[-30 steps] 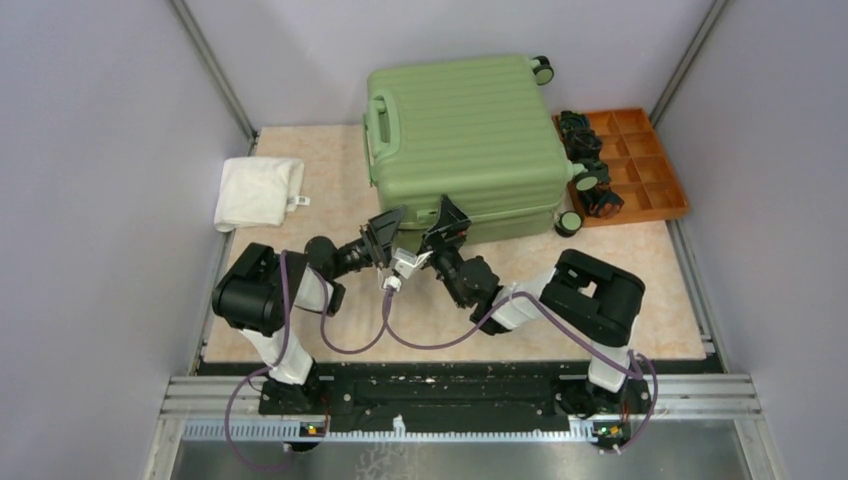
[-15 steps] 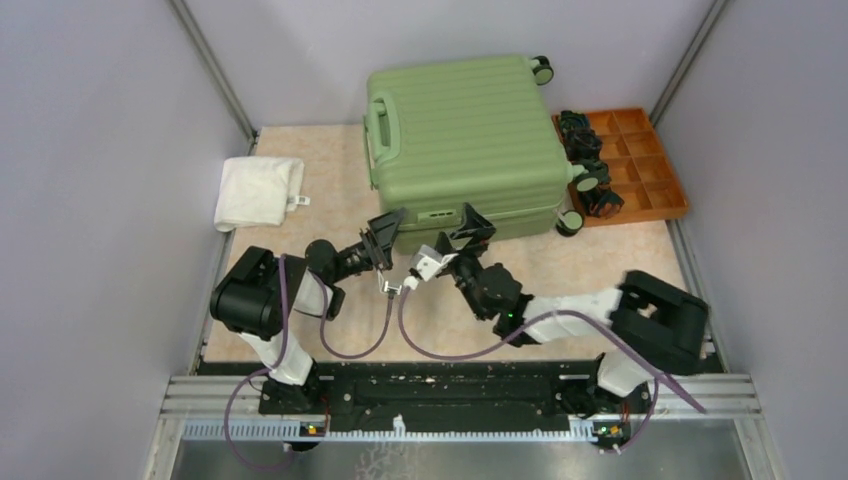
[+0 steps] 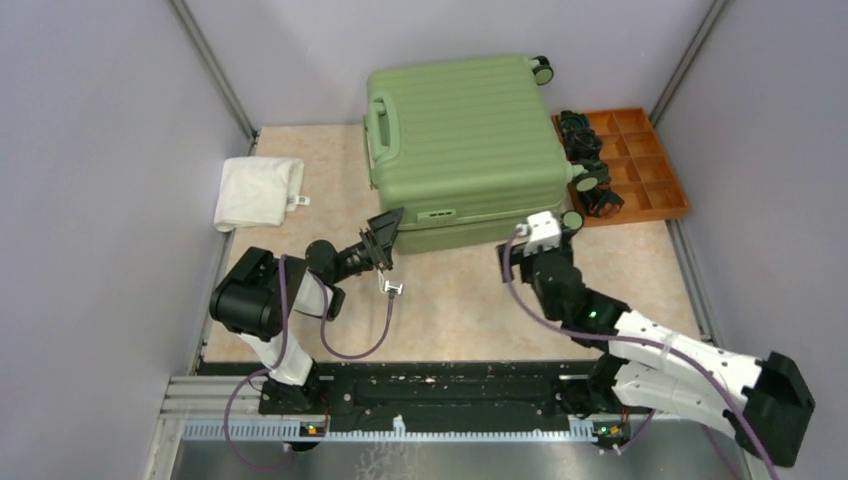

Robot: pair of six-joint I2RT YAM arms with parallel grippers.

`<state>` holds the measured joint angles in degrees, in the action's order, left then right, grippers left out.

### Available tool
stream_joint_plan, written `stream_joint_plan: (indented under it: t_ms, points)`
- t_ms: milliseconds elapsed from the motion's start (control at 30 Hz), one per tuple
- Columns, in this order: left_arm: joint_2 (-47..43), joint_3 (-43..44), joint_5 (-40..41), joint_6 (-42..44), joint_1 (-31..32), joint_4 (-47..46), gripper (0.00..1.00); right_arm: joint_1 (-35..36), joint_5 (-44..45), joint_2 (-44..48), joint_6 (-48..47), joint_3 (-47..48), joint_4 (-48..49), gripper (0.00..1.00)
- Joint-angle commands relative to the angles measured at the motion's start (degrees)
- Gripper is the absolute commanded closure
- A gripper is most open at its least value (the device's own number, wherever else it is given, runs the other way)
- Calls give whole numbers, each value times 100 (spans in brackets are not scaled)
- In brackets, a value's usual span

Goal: Pack the luggage
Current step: Zip the luggage at the center of the board.

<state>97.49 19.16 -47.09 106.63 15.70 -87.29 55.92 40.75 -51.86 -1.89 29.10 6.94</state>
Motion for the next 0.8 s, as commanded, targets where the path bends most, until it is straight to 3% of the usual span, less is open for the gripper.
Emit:
stream_joint_plan:
  t_ms: [0, 133, 333, 433, 600, 767]
  points:
    - [-249, 165, 646, -385, -20, -1504, 9, -1417, -856, 712, 2010, -124, -1570, 7]
    - [-300, 238, 749, -430, 24, -1395, 9, -2432, -1331, 692, 1955, -174, -1433, 10]
    - [-300, 342, 947, -532, 79, -1366, 9, -3575, -2395, -514, 1157, 115, -435, 18]
    - [-317, 334, 943, -543, 120, -1315, 9, -3848, -2608, -1098, 563, 417, -154, 20]
    - [-261, 384, 977, -545, 152, -1364, 9, -4012, -2621, -1249, -332, 203, 979, 22]
    - [-281, 383, 1011, -567, 152, -1360, 9, -4597, -3740, -1276, -438, -93, 2107, 25]
